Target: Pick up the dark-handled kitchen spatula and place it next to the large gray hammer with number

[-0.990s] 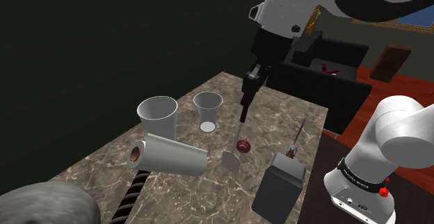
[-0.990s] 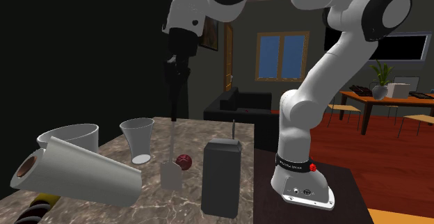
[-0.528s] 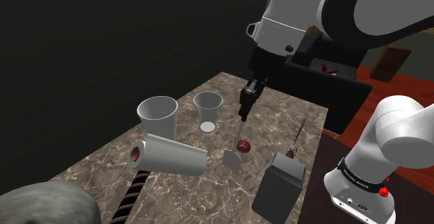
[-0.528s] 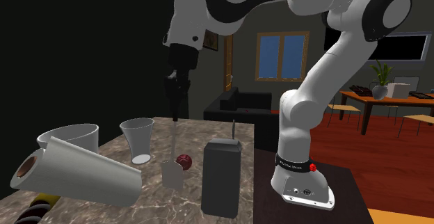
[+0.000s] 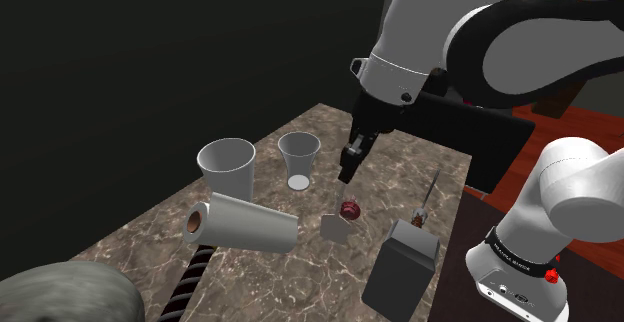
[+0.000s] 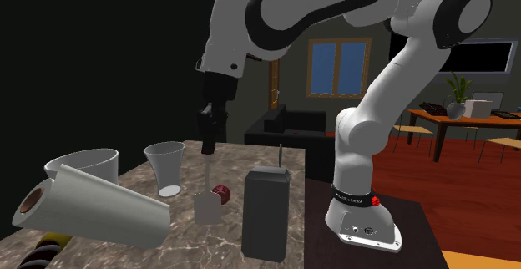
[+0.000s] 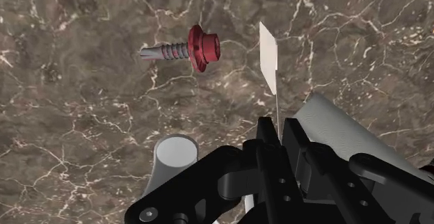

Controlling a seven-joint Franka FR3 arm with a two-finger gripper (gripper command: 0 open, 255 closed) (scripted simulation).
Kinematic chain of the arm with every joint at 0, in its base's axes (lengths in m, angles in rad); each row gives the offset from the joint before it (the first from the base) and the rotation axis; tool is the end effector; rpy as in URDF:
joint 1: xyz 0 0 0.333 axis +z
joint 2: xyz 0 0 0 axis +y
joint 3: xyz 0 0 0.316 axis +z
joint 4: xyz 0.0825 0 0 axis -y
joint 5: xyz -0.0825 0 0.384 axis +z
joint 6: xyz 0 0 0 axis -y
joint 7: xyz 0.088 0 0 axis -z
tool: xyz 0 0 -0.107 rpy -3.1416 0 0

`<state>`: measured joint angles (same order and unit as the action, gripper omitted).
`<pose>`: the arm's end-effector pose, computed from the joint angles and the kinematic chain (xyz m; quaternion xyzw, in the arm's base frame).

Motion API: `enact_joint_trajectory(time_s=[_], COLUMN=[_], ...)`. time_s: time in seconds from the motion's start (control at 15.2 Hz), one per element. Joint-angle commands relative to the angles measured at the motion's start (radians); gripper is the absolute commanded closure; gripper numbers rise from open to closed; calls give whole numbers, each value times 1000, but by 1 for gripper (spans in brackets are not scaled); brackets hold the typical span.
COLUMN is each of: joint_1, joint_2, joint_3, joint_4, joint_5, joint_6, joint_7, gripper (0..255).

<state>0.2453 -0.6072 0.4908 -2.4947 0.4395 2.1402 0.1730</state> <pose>0.2795 0.2946 0.4869 -0.9801 -0.1551 -0.0740 0.0989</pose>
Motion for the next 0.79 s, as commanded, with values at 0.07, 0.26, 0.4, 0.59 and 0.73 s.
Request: enact_joint_trajectory(time_s=[0.07,0.26,0.4,0.59,0.73], joint_1=[8,14,16,18,19], joint_2=[19,36,49,67,66], joint_3=[17,26,33,43,42], joint_4=[-45,-74,-92,-113,-113], joint_5=[11,18,24,32,32], joint_6=[35,81,112,150,150], joint_7=[-3,-7,-10,-14,-14], gripper=[255,255,255,255,255])
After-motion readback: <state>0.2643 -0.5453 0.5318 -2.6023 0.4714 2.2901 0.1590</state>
